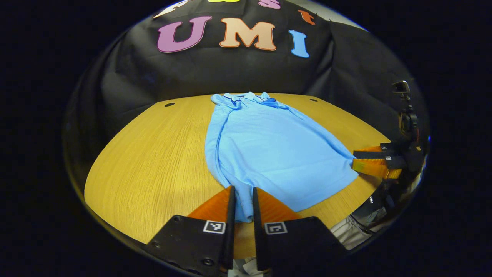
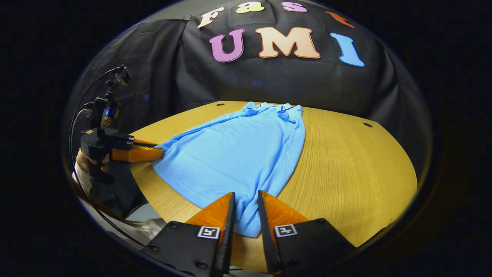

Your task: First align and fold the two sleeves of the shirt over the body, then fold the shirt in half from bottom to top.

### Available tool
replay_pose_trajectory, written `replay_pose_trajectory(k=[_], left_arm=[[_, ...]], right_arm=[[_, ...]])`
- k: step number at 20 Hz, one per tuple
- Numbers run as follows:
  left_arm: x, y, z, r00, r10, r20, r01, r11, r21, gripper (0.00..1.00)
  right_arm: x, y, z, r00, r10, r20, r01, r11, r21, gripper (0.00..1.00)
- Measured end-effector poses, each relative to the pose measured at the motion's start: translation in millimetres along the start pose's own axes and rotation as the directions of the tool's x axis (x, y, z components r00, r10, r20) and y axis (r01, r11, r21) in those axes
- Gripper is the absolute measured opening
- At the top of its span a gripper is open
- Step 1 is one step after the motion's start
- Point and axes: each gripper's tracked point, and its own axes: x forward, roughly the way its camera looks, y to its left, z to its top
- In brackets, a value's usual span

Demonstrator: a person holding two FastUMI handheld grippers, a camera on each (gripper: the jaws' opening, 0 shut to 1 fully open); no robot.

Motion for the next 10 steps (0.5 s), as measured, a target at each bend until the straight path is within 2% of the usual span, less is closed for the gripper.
replay_pose_trajectory(k=[1, 2, 3, 6, 7, 10], left_arm=[[0.6, -0.1, 1.0, 1.000, -0.002, -0.001, 0.002, 1.000, -0.010, 0.08], [0.8, -0.9, 1.8, 1.000, -0.005, 0.000, 0.005, 1.000, -0.014, 0.04], [0.5, -1.1, 2.0, 1.000, -0.005, 0.000, 0.005, 1.000, -0.014, 0.01], [1.3, -1.2, 3.7, 1.000, -0.002, 0.008, 0.002, 1.000, -0.020, 0.00], [1.2, -1.6, 4.8, 1.000, -0.004, 0.005, 0.004, 1.000, -0.025, 0.00], [2.7, 0.4, 8.7, 1.000, -0.003, 0.005, 0.004, 0.999, -0.033, 0.00]], right_arm=[[0.4, 1.0, 0.5, 1.000, 0.003, 0.000, -0.003, 1.000, 0.005, 0.31], [1.4, 0.9, 0.4, 1.000, 0.002, 0.000, -0.002, 1.000, 0.013, 0.18], [1.3, 2.0, 1.1, 1.000, 0.002, 0.002, -0.002, 1.000, 0.013, 0.15], [1.3, -0.6, 3.5, 1.000, -0.013, 0.015, 0.013, 1.000, 0.013, 0.13], [3.4, -0.6, 3.9, 1.000, -0.013, 0.014, 0.012, 1.000, 0.028, 0.03], [4.8, -2.7, 8.5, 1.000, -0.011, 0.015, 0.010, 0.998, 0.059, 0.03]])
